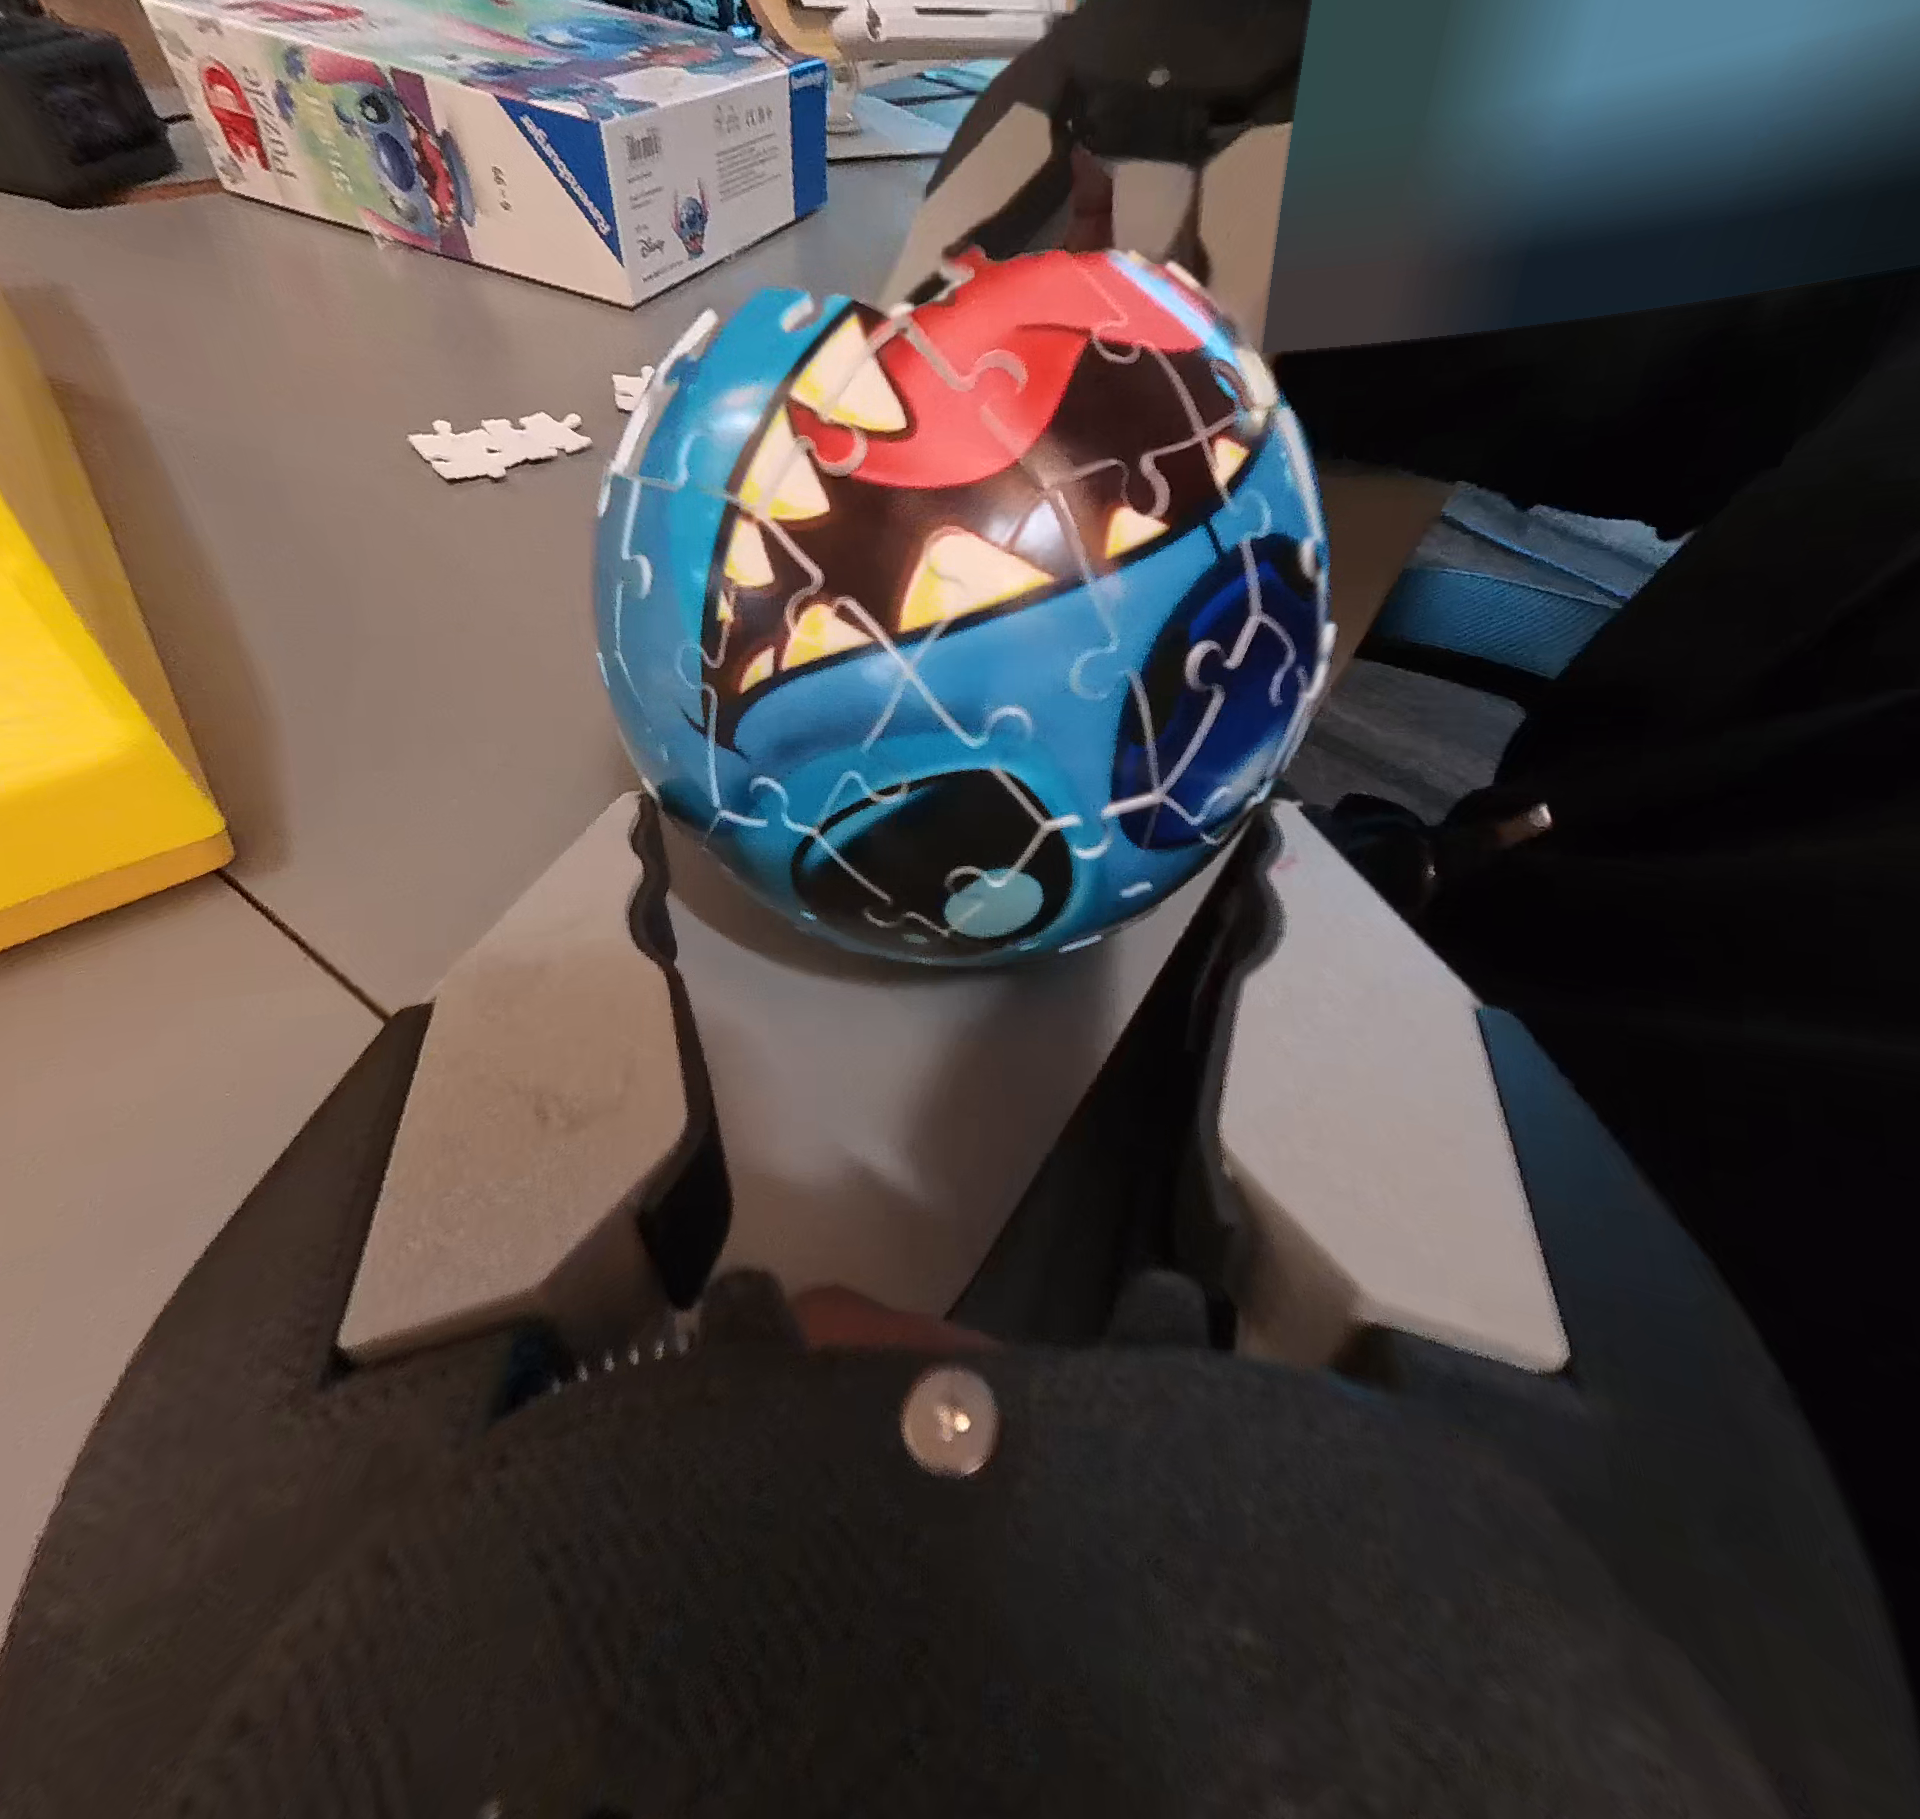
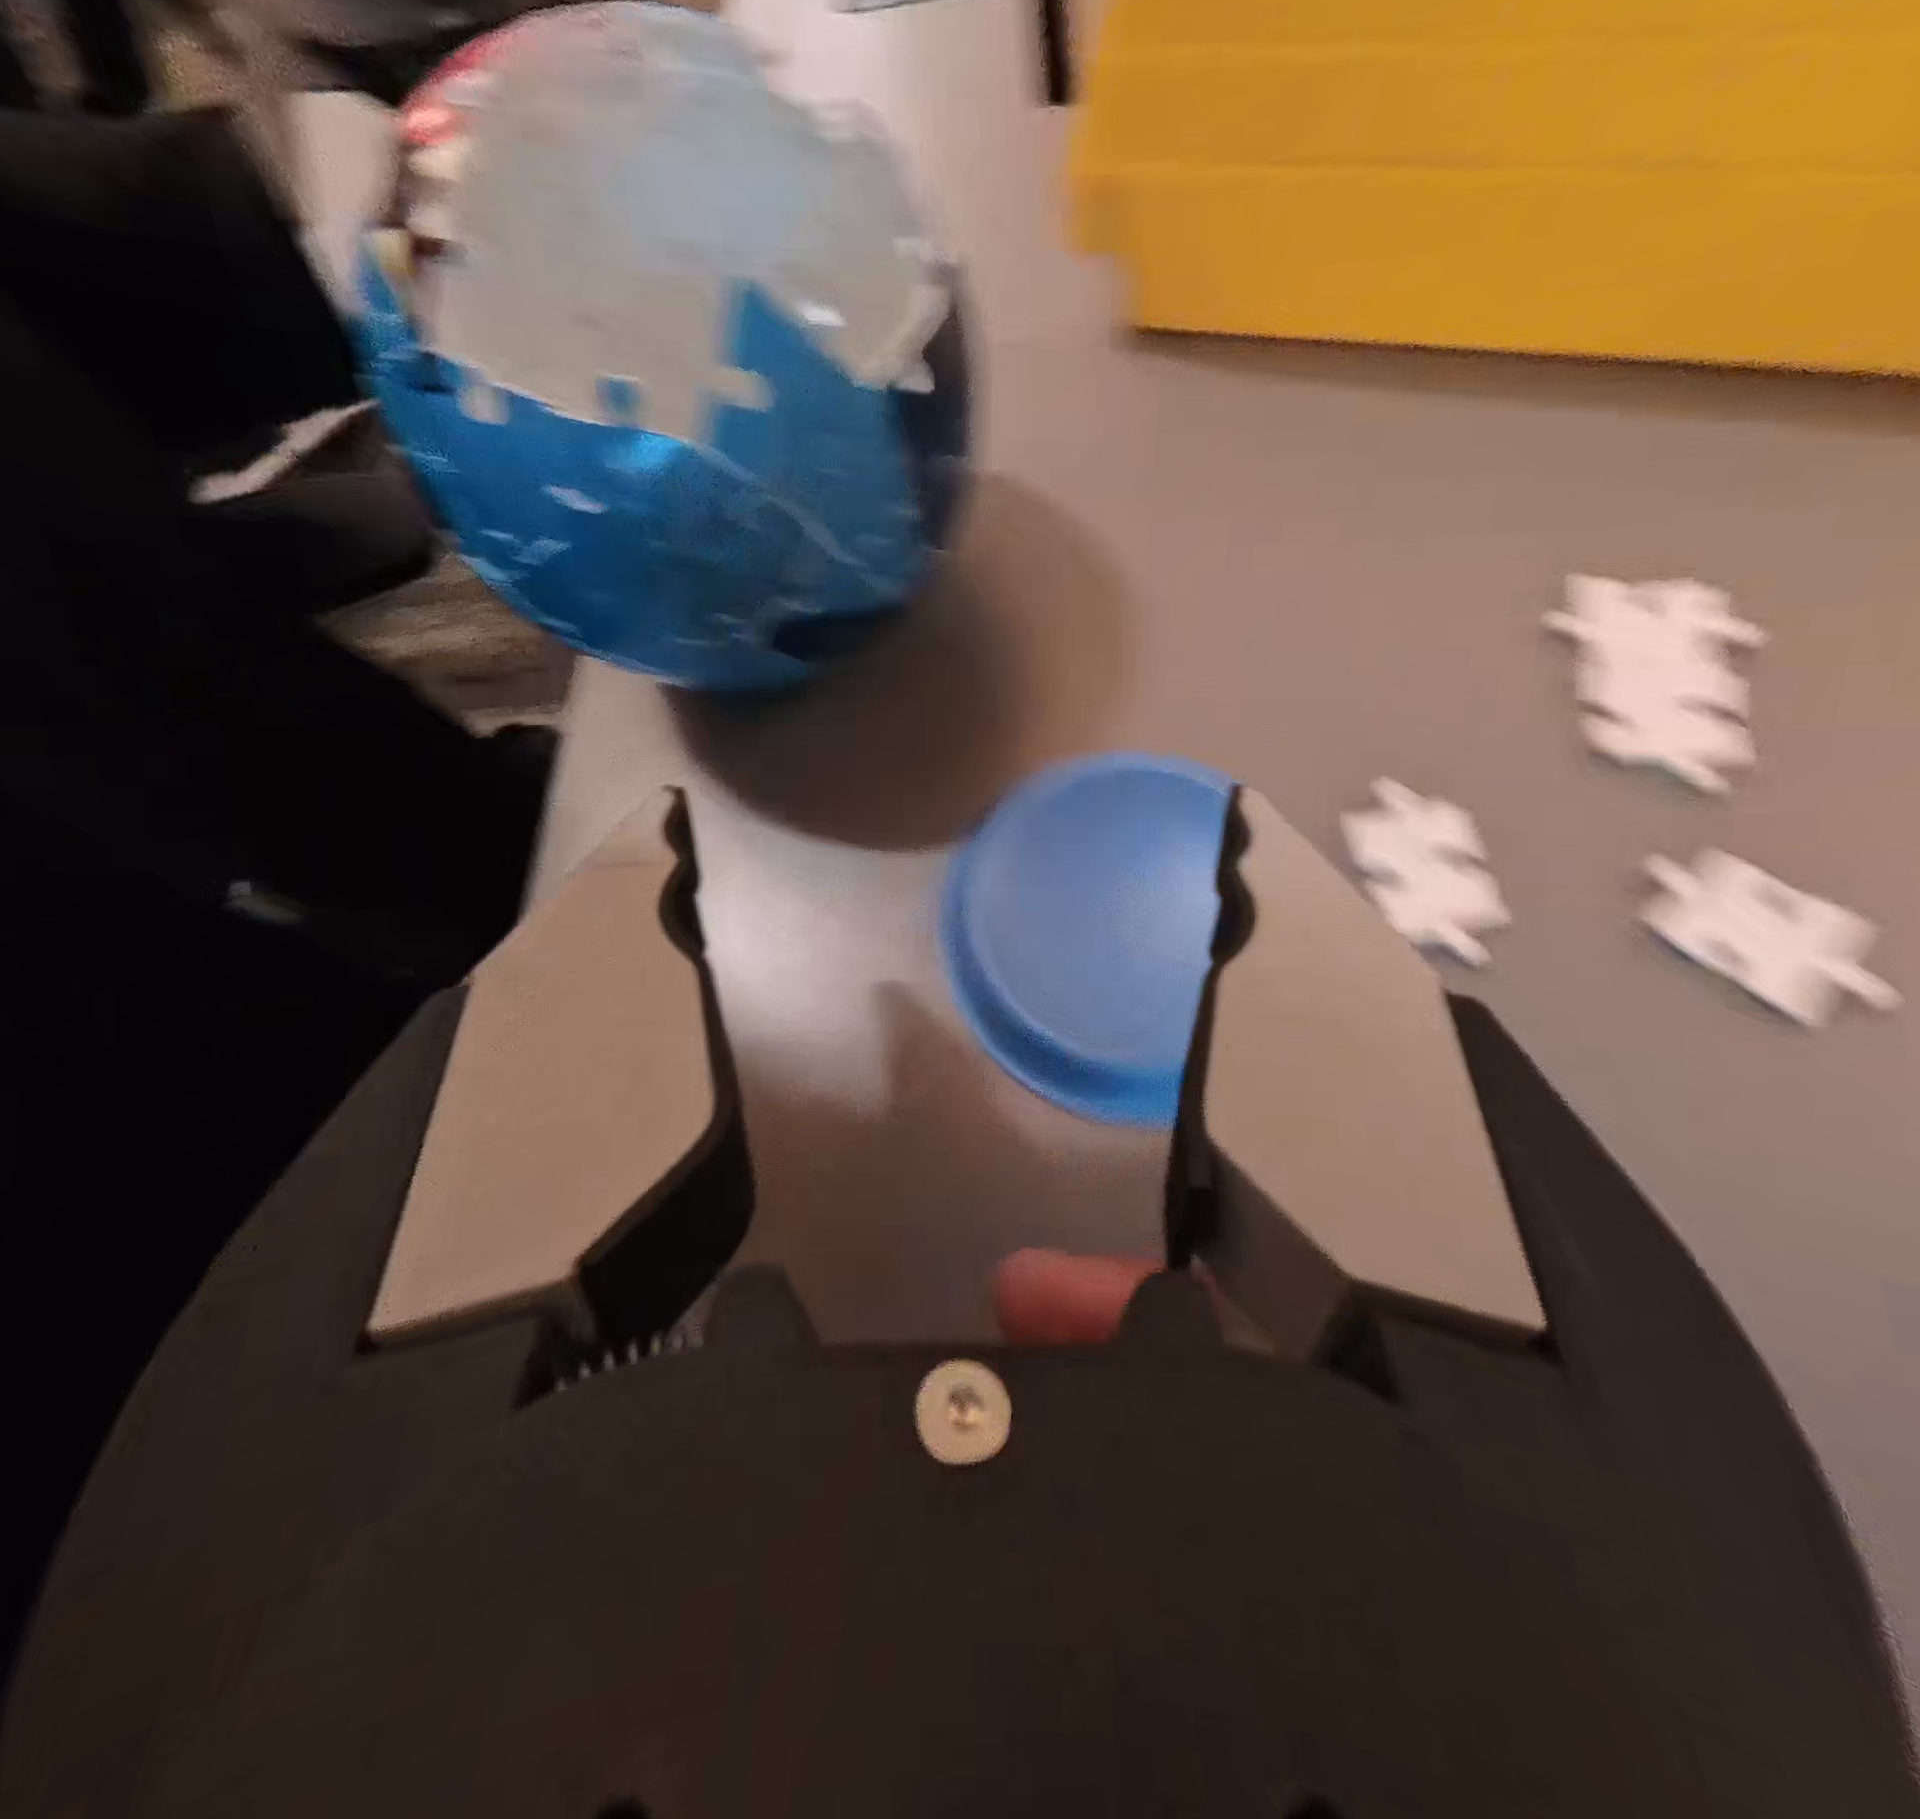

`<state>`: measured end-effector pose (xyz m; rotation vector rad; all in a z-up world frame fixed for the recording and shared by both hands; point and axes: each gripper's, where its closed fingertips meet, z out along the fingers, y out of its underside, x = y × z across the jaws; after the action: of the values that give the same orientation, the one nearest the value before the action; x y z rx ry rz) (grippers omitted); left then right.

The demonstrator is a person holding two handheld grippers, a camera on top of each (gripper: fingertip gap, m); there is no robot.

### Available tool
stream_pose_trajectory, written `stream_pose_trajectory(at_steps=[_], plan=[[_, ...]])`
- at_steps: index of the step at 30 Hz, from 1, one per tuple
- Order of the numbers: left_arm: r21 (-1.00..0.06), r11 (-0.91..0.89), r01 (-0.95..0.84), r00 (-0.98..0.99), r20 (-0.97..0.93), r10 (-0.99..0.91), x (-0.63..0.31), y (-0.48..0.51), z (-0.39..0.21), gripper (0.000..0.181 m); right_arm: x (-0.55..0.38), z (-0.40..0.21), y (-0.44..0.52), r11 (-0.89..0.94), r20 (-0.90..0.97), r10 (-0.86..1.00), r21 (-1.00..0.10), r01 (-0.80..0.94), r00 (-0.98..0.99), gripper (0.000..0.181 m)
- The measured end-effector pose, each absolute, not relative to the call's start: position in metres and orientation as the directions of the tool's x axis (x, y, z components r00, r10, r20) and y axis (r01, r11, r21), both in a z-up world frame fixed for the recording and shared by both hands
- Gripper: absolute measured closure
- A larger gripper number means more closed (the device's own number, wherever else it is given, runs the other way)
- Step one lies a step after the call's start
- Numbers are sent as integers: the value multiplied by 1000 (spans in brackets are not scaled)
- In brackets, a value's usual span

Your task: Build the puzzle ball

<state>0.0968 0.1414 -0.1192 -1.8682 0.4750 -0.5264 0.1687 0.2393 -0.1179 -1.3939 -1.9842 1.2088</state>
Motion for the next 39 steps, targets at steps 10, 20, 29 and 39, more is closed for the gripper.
stream_pose_trajectory(at_steps=[10,20,29,39], plan=[[-941,-324,-103,833,97,-544,104,152,-117,73,131,-141,179,320,55,854,-840,437,-518,72],[-944,-262,-201,810,-9,-586,124,208,-86,71,147,-116,228,326,127,893,-843,427,-432,69],[-931,-352,-96,773,153,-616,145,267,-95,71,173,-128,285,147,-74,921,-843,517,-382,69],[-925,-331,-188,797,53,-601,148,262,-104,73,181,-147,276,96,-213,879,-798,594,-427,70]])
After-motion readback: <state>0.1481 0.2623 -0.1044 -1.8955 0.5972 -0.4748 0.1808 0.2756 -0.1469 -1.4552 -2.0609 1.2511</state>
